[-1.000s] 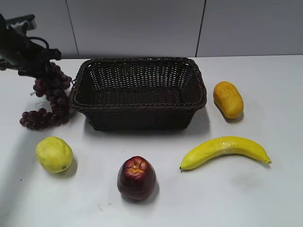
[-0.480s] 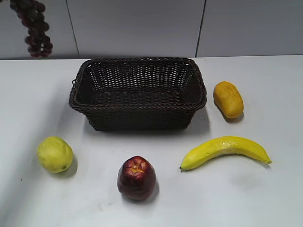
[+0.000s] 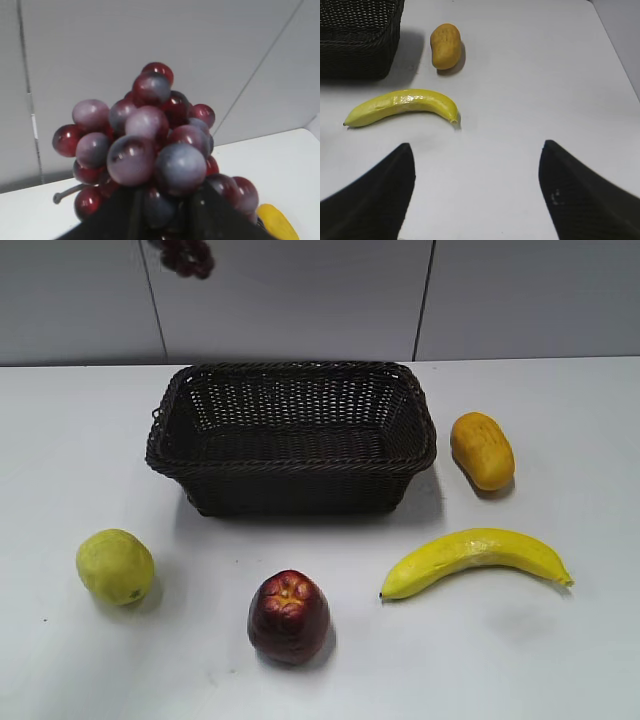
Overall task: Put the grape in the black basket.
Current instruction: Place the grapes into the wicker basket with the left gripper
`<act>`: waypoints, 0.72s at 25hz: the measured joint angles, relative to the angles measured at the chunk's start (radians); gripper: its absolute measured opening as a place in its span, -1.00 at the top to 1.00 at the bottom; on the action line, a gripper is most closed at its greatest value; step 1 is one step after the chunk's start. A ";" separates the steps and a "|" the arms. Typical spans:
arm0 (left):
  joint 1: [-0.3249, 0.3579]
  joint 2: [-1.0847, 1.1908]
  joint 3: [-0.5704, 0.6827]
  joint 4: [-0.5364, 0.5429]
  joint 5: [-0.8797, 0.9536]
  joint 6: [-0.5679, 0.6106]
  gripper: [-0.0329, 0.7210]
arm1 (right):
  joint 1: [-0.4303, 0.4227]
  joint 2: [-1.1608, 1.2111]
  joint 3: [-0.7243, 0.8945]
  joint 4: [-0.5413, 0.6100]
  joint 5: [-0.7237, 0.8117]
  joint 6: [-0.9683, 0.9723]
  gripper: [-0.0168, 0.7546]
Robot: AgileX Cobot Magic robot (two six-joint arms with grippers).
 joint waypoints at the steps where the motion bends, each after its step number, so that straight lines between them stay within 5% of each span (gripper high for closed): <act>1: -0.025 0.015 0.000 0.006 -0.001 0.000 0.56 | 0.000 0.000 0.000 0.000 0.000 0.000 -0.56; 8: -0.102 0.185 0.000 0.035 0.008 0.000 0.56 | 0.000 0.000 0.000 0.000 0.000 0.000 -0.56; 18: -0.118 0.443 0.000 0.070 0.110 0.000 0.56 | 0.000 0.000 0.000 0.000 0.000 0.000 -0.56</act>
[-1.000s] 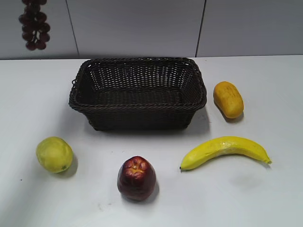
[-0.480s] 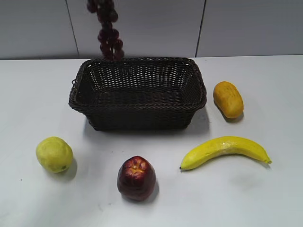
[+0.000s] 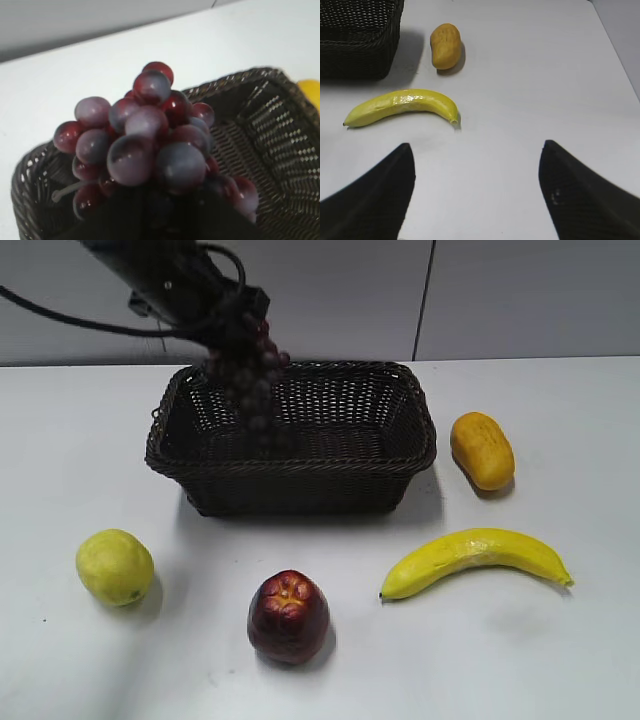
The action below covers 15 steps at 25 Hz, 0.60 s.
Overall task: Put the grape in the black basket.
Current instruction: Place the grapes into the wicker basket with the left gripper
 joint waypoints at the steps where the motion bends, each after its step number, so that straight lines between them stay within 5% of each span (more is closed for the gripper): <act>1: -0.001 0.021 0.000 0.000 0.018 0.000 0.56 | 0.000 0.000 0.000 0.000 0.000 0.000 -0.56; 9: -0.002 0.088 0.000 0.001 0.051 0.000 0.52 | 0.000 0.000 0.000 0.000 0.000 0.000 -0.56; 11: -0.002 0.088 -0.003 0.001 0.050 0.000 0.21 | 0.000 0.000 0.000 0.000 0.000 0.000 -0.56; 14: -0.002 0.079 -0.005 -0.001 0.062 0.000 -0.57 | 0.000 0.000 0.000 0.000 0.000 0.000 -0.56; 15: -0.002 0.073 -0.005 -0.001 0.071 0.000 -0.65 | 0.000 0.000 0.000 0.000 0.000 0.000 -0.56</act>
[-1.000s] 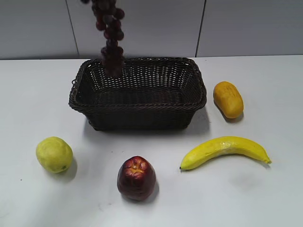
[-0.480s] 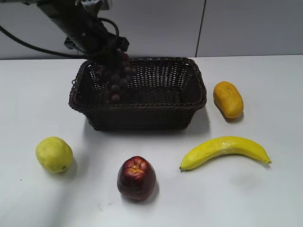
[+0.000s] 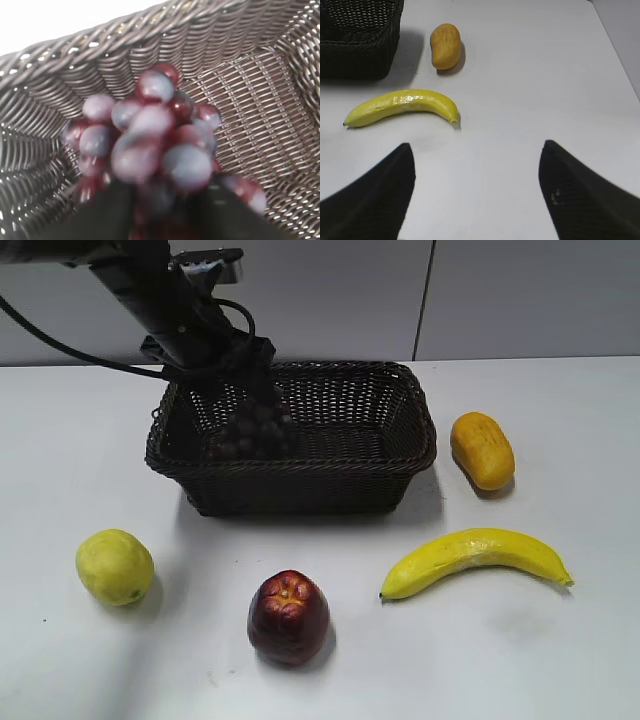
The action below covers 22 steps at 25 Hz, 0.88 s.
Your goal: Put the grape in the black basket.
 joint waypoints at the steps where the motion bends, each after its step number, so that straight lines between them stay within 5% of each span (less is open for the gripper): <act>1: 0.000 -0.007 0.000 0.000 0.010 0.000 -0.68 | 0.000 0.000 0.000 0.000 0.000 0.000 -0.56; 15: 0.023 -0.351 -0.001 0.235 0.178 -0.026 -0.63 | 0.000 0.000 0.000 0.000 0.000 0.000 -0.56; 22: 0.148 -0.445 -0.002 0.388 0.363 -0.080 -0.63 | 0.000 0.000 0.000 0.000 0.000 0.000 -0.56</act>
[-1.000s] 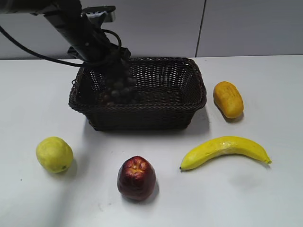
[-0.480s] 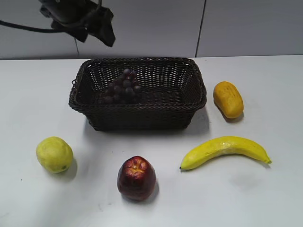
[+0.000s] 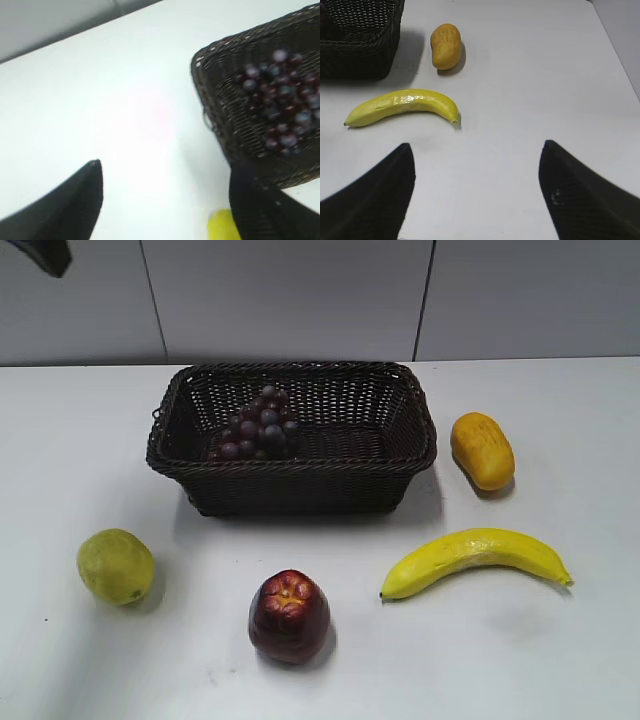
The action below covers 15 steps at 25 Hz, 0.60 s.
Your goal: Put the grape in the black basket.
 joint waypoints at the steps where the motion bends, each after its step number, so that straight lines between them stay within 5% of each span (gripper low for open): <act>1: 0.027 -0.007 0.000 0.000 0.013 -0.002 -0.63 | 0.000 0.000 0.000 0.000 0.000 0.000 -0.56; 8: 0.118 -0.074 0.021 -0.007 0.029 -0.017 -0.63 | 0.000 0.000 0.000 0.000 -0.001 0.000 -0.56; 15: 0.118 -0.296 0.321 -0.055 0.021 -0.028 -0.63 | 0.000 0.000 0.000 0.001 -0.001 0.000 -0.56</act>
